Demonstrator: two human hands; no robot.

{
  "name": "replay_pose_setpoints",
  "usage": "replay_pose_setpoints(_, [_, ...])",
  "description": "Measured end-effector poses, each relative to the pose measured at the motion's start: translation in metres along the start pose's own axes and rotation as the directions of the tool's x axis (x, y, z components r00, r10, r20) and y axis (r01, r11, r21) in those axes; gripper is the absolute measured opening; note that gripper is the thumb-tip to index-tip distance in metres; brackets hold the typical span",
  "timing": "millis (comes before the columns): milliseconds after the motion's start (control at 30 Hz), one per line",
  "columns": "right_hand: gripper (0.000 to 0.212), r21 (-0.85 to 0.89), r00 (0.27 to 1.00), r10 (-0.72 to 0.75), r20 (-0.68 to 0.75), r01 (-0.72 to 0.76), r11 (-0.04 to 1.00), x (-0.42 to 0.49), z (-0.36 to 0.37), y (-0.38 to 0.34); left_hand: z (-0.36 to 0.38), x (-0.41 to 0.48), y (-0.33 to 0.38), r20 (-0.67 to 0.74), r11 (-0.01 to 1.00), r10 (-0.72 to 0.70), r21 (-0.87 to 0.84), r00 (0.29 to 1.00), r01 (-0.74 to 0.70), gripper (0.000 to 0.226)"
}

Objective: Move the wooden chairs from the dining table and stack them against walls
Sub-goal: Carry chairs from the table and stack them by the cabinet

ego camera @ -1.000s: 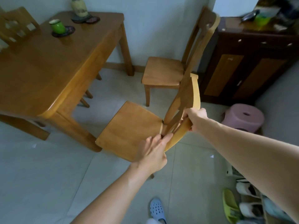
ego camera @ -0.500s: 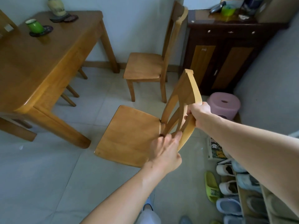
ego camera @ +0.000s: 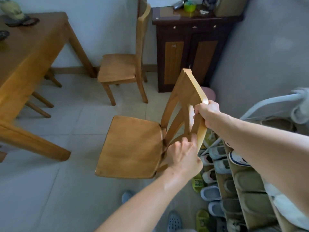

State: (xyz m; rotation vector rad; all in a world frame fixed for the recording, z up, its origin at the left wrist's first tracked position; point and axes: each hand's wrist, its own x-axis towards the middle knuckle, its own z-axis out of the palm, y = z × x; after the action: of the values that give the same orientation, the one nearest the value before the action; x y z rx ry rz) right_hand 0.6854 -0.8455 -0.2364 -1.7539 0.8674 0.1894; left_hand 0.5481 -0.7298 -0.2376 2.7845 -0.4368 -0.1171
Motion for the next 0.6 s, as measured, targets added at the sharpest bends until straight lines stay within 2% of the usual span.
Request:
replay_pose_setpoints(200, [0.05,-0.048,0.999,-0.011,-0.031,0.01,0.999,0.013,-0.031,0.008,0.013,0.008,0.033,-0.005,0.999,0.032,-0.03,0.999,-0.032,0.059])
replay_pose_setpoints(400, [0.045,-0.15,0.999,-0.019,-0.033,0.014,0.989,0.019,-0.035,0.006,0.015,0.014,0.031,0.026,0.993,0.022,-0.116,0.999,-0.019,0.057])
replay_pose_setpoints(500, [0.047,-0.332,0.996,-0.074,-0.047,0.054,0.942,0.016,-0.033,0.0,0.011,0.02,0.025,0.136,0.986,0.026,-0.167,0.99,-0.003,0.058])
replay_pose_setpoints(600, [0.056,-0.639,0.939,-0.323,-0.117,0.178,0.748,0.009,-0.024,-0.009,0.004,0.028,0.008,0.303,0.964,0.068,-0.265,0.951,0.015,0.066])
